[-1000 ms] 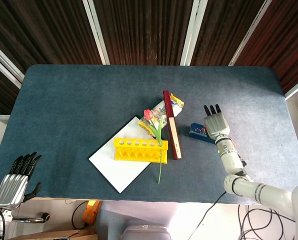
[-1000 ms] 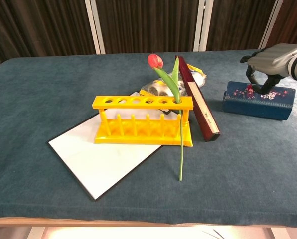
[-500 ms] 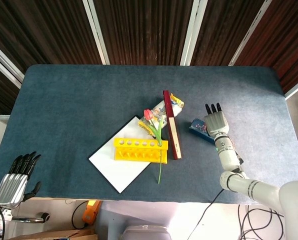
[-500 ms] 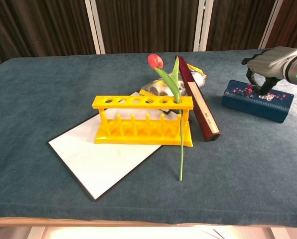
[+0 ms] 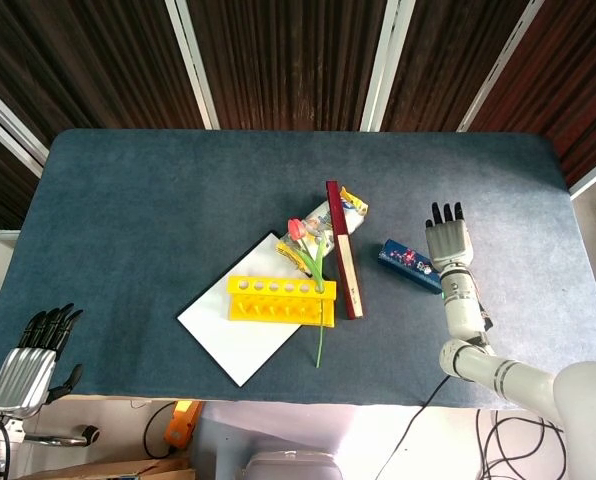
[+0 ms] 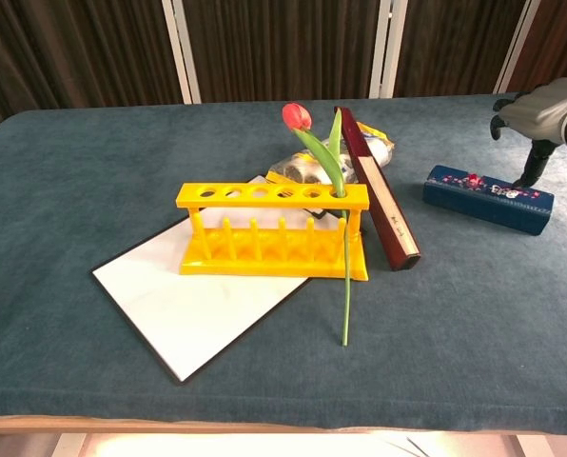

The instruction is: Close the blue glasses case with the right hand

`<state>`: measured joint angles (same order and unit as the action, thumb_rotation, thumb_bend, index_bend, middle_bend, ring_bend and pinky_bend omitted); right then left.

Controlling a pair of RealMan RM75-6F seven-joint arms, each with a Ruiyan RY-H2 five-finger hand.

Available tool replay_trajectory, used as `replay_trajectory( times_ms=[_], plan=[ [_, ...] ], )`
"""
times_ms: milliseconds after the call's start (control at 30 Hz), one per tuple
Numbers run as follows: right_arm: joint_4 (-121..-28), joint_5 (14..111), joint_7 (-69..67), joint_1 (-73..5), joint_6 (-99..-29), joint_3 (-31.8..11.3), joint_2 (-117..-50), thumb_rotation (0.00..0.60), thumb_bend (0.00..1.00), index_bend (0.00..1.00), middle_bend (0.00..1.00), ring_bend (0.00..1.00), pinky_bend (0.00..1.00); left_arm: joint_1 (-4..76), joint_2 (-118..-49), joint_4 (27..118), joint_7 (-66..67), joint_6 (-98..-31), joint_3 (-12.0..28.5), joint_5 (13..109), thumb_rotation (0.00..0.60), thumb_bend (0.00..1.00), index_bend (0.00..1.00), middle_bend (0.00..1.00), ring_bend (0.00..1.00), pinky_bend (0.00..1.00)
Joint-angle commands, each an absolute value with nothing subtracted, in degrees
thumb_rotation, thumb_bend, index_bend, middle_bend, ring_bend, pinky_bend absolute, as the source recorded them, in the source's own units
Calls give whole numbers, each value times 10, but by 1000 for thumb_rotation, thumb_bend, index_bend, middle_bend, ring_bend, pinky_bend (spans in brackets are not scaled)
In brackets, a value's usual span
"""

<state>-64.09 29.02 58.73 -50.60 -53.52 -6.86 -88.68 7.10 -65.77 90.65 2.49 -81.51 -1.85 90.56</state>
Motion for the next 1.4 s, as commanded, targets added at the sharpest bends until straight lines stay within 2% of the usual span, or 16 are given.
replay_trajectory(
  times_ms=[33, 133, 267, 433, 500, 633, 1067, 1267, 1400],
  plan=[
    [-651, 294, 579, -502, -542, -73, -879, 600, 286, 305, 0, 0, 0, 71, -658, 907, 25, -816, -19, 906, 600, 371, 0, 0, 0, 54],
    [-698, 299, 569, -494, -548, -75, -848, 600, 254, 286, 0, 0, 0, 70, -657, 907, 24, -817, -19, 908, 600, 371, 0, 0, 0, 54],
    [-808, 329, 537, -469, -559, -63, -780, 600, 252, 307, 0, 0, 0, 70, -657, 907, 24, -819, -21, 912, 600, 371, 0, 0, 0, 55],
    [-846, 302, 510, -466, -518, -59, -757, 600, 252, 350, 0, 0, 0, 71, -657, 907, 24, -820, -22, 916, 600, 371, 0, 0, 0, 55],
    [-844, 288, 502, -470, -501, -57, -756, 600, 252, 369, 0, 0, 0, 71, -657, 907, 23, -821, -22, 917, 600, 371, 0, 0, 0, 55],
    [-812, 287, 517, -478, -518, -41, -776, 600, 269, 397, 0, 0, 0, 70, -657, 907, 21, -824, -22, 918, 600, 371, 0, 0, 0, 55],
    [-736, 254, 502, -488, -494, -35, -821, 600, 286, 441, 0, 0, 1, 70, -655, 905, 17, -824, -21, 916, 600, 370, 0, 0, 0, 56],
    [-722, 252, 495, -492, -489, -34, -829, 600, 387, 557, 4, 0, 32, 70, -655, 905, 16, -823, -21, 916, 600, 371, 0, 0, 0, 56],
    [-721, 258, 491, -490, -497, -32, -831, 600, 402, 576, 11, 0, 36, 70, -655, 905, 16, -824, -22, 916, 600, 371, 0, 0, 0, 56]
  ],
)
